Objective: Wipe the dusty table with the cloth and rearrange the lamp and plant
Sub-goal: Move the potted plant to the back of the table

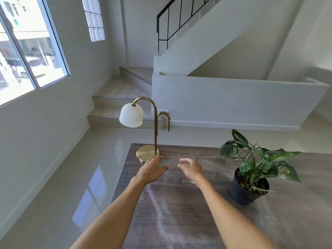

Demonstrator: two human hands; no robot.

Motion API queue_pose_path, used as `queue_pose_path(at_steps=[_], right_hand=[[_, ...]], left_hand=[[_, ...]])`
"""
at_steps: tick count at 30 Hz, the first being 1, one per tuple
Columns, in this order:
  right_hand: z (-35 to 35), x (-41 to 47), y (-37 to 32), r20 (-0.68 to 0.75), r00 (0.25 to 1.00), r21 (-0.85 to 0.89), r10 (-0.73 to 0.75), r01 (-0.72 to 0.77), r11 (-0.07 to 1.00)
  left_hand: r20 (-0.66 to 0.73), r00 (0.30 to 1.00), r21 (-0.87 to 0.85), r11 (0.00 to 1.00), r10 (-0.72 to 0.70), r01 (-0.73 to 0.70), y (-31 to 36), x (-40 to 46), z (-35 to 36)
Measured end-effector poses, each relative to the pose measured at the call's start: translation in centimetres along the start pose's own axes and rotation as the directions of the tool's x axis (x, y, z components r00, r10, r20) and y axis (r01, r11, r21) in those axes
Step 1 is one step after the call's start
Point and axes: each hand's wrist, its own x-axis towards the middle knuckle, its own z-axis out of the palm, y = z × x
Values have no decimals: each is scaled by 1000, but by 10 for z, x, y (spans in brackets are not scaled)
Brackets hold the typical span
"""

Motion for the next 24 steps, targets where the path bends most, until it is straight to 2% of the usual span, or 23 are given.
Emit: queue_pose_path(at_steps=[7, 14, 19, 24], right_hand=[[-34, -41, 41, -15, 999, 70, 43, -42, 997], [-78, -83, 89, 40, 996, 149, 81, -86, 985], [-115, -121, 137, 130, 985, 219, 111, -137, 966], [-160, -140, 180, 89, 979, 300, 185, -203, 932]], left_hand=[[39, 998, -6, 998, 56, -55, 32, -27, 31], [65, 998, 42, 999, 20, -23, 77, -61, 74], [117, 993, 15, 1000, 3, -5, 113, -83, 116], [138, 990, -5, 1000, 21, -20, 150, -91, 151]])
